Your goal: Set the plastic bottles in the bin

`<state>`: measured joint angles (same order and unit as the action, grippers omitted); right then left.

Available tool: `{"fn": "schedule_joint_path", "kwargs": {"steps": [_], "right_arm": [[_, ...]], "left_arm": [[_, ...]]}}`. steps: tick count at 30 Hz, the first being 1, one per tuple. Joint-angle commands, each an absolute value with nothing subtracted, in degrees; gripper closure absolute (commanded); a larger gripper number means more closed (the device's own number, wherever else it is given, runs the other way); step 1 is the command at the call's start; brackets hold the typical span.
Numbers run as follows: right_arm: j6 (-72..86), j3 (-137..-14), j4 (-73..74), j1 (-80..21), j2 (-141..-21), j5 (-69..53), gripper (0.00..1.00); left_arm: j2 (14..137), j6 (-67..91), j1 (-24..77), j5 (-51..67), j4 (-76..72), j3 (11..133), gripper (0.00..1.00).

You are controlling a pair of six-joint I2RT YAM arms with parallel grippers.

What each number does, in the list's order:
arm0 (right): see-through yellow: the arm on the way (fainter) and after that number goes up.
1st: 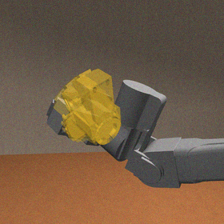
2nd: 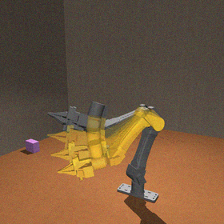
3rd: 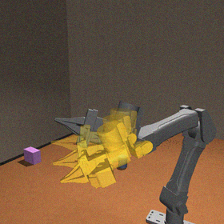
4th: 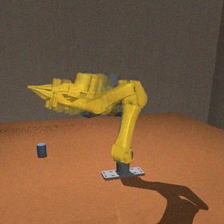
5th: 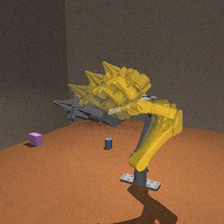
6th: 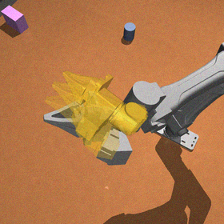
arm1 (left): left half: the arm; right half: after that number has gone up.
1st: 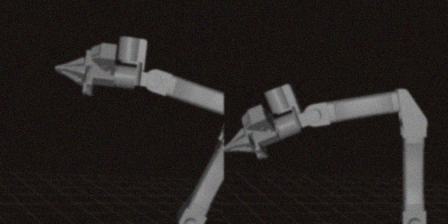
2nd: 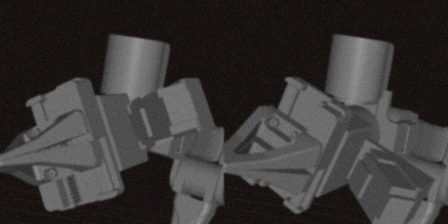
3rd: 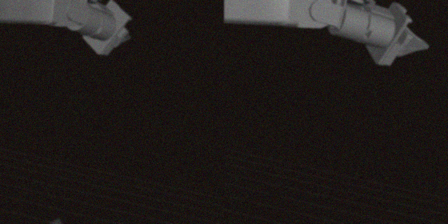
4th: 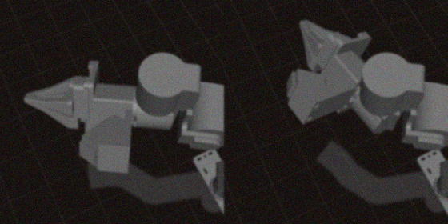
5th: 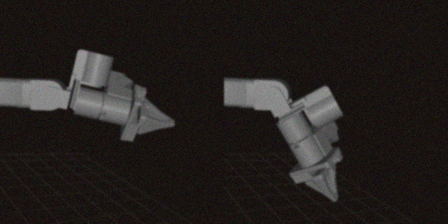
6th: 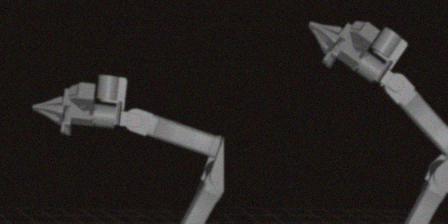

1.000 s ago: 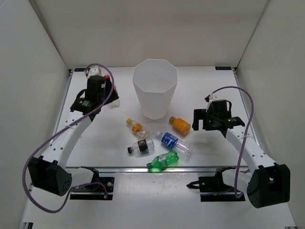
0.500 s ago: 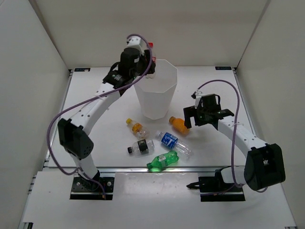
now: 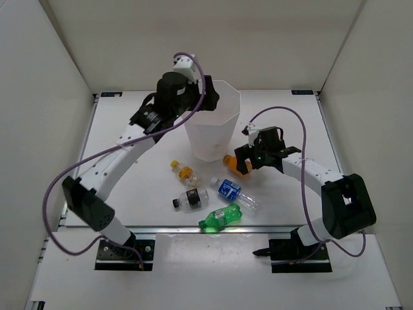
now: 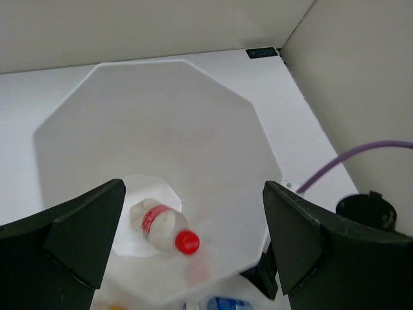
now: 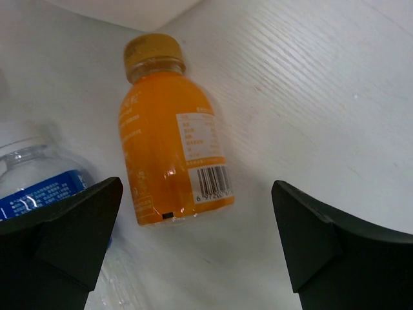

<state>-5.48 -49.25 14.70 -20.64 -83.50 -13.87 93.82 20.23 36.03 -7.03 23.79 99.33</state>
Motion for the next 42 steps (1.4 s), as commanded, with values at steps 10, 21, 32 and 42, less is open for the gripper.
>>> {"fn": "schedule_joint_path", "kwargs": {"steps": [10, 21, 32, 42], "right_arm": [[-5.80, -43.33, -2.99, -21.10, -85.25, -24.43, 0.09], [-1.24, -40.70, -6.06, -23.38, -85.78, -14.95, 0.42], [0.88, -52.60, 7.01, -17.41, -68.20, -5.97, 0.63], [-3.77, -80.66, 7.03, -25.21, -76.88, -11.43, 0.59]], "left_arm": [[61.27, 28.82, 24.01, -5.37, 29.69, 61.03, 0.02], [49.57, 34.72, 18.28, -1.23, 33.83, 42.80, 0.01], [52.64, 35.68, 18.54, -1.32, 31.73, 40.17, 0.01], [57.65, 38.32, 19.25, -1.06, 26.81, 38.15, 0.01]]}}
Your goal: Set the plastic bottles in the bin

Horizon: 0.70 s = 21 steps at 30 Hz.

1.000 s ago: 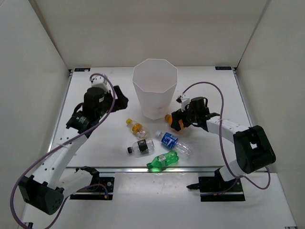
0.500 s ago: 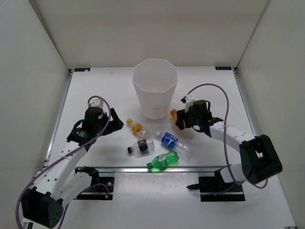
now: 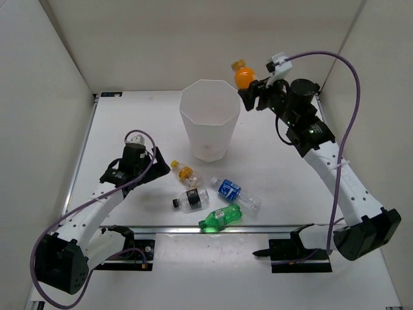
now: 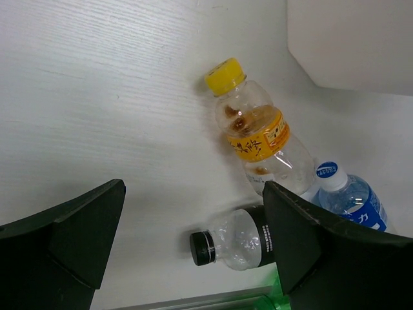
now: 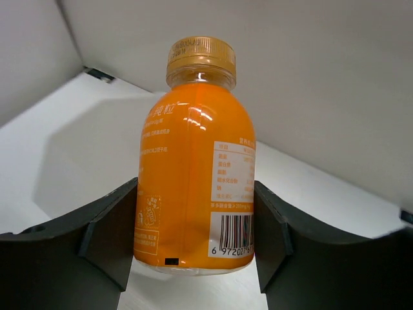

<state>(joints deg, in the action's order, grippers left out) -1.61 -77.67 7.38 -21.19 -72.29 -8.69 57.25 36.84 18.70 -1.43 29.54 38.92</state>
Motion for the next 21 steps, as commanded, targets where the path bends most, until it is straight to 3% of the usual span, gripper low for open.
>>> {"fn": "schedule_joint_path", "kwargs": {"steps": [1, 5, 9, 12, 14, 15, 21], "right_arm": [[-3.78, -81.64, 7.73, -25.92, -79.25, -10.73, 0.58], [-4.66, -83.14, 6.50, -29.61, -83.40, -10.80, 0.57], [-5.97, -86.21, 8.34, -31.64, -86.92, -9.85, 0.41], [-7.47, -89.37, 10.45, -32.87, -88.41, -5.64, 0.24], [-8.52, -91.14, 11.77, -33.05, -88.42, -4.84, 0.04], [-8.09, -91.66, 12.13, -33.05, -87.90, -3.79, 0.00], [-7.12, -88.34, 12.30, -32.26, -82.02, -0.18, 0.01]], "left_arm": [[57.66, 38.76, 19.86, -1.75, 26.55, 38.23, 0.02], [59.06, 42.09, 22.14, -1.49, 24.70, 37.18, 0.01], [59.59, 44.82, 23.11, -1.50, 23.39, 36.92, 0.01], [60.03, 46.58, 24.17, -2.72, 22.06, 36.83, 0.02], [60.64, 47.55, 24.78, -3.95, 21.44, 37.09, 0.02], [60.99, 47.90, 25.05, -4.65, 20.66, 37.44, 0.02], [66.62, 49.66, 28.38, -6.15, 19.43, 39.90, 0.01]]}}
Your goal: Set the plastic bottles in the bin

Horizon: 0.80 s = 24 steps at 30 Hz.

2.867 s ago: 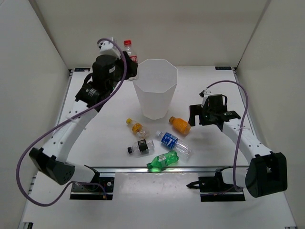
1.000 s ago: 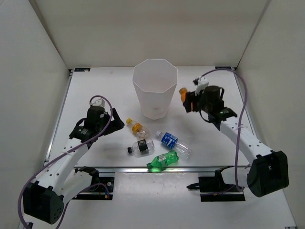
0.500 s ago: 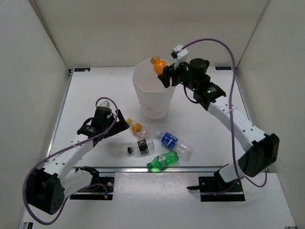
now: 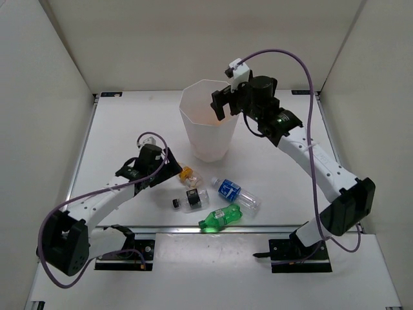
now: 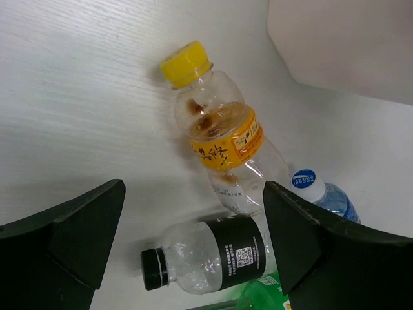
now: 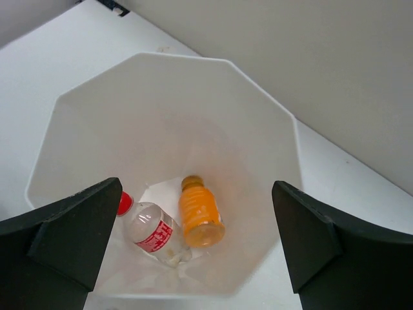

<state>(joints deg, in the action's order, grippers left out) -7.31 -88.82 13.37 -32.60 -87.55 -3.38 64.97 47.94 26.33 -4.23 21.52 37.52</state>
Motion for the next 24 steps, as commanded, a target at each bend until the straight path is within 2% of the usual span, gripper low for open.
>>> {"fn": "schedule_joint_path", "kwargs": {"steps": [1, 5, 10, 14, 16, 21, 24], "right_arm": [[-6.60, -86.85, 12.91, -31.21, -81.13, 1.39, 0.00], [-0.45, -79.04, 14.67, -25.77, -74.37, 2.29, 0.01], [6.93, -63.84, 15.37, -16.45, -64.44, -2.89, 0.01], [9.05, -56.35, 18.89, -9.68, -59.34, -4.83, 0.00], [9.40, -51.96, 21.43, -8.00, -57.75, -4.92, 0.01], [9.23, -45.36, 25.31, -6.51, -53.27, -2.46, 0.01], [8.01, -42.54, 26.10, -7.46, -51.60, -2.81, 0.01]], "left_arm": [[68.27, 50.01, 29.00, -5.98, 19.25, 40.25, 0.01], [74.16, 50.97, 29.97, -6.42, 17.59, 42.27, 0.02], [79.09, 52.47, 31.55, -8.87, 13.64, 42.90, 0.01], [82.78, 53.17, 31.37, -9.31, 11.16, 43.24, 0.06], [84.89, 52.91, 31.64, -10.19, 10.73, 43.85, 0.11], [86.75, 52.38, 31.20, -10.54, 11.25, 45.79, 0.42], [84.47, 51.94, 29.28, -10.46, 11.78, 44.39, 0.55]]}}
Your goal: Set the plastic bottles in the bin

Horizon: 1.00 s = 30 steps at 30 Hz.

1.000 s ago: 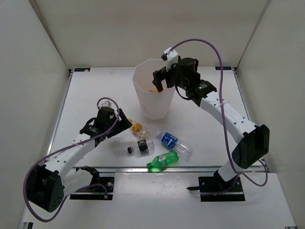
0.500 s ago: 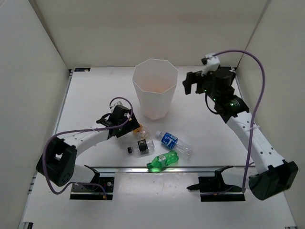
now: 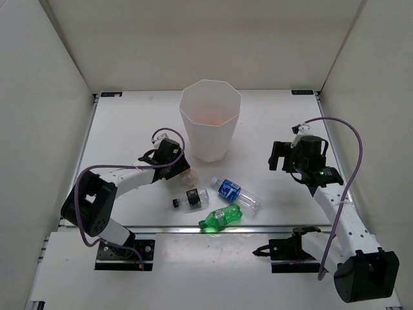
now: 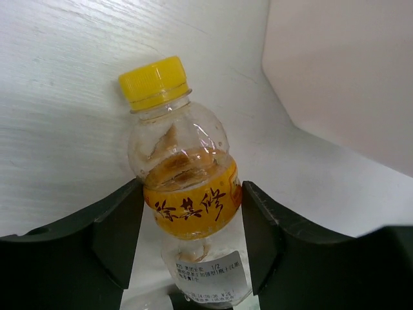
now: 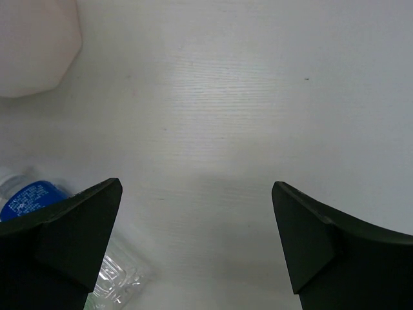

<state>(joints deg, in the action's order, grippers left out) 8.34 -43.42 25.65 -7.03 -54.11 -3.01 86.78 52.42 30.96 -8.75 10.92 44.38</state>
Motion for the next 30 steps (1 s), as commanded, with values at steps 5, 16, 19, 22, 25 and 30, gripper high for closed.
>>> {"fn": "schedule_joint_path", "kwargs": {"steps": [5, 16, 19, 22, 25, 30], "right_arm": [[6.59, -40.96, 25.76, -8.43, -50.54, -3.78, 0.01], [2.73, -39.99, 24.17, -13.44, -52.03, -4.05, 0.01], [1.58, -40.43, 24.43, -15.20, -52.56, -4.13, 0.01], [-1.04, -40.08, 24.70, -17.49, -52.56, -5.45, 0.00], [-2.46, -40.43, 25.40, -20.47, -53.26, -5.98, 0.01], [-3.77, -40.86, 25.75, -23.72, -54.40, -5.62, 0.00]], "left_arm": [[72.37, 47.39, 24.79, -13.08, 18.17, 45.78, 0.67], [64.15, 35.60, 29.34, -27.32, 10.40, 70.12, 0.58], [72.30, 34.63, 30.50, -24.98, 6.60, 76.35, 0.56], [79.78, 32.79, 32.34, -22.07, 4.93, 81.72, 0.44], [85.93, 31.20, 34.54, -22.50, 6.85, 86.21, 0.41], [90.26, 31.03, 34.63, -18.02, 8.61, 90.79, 0.09]]}}
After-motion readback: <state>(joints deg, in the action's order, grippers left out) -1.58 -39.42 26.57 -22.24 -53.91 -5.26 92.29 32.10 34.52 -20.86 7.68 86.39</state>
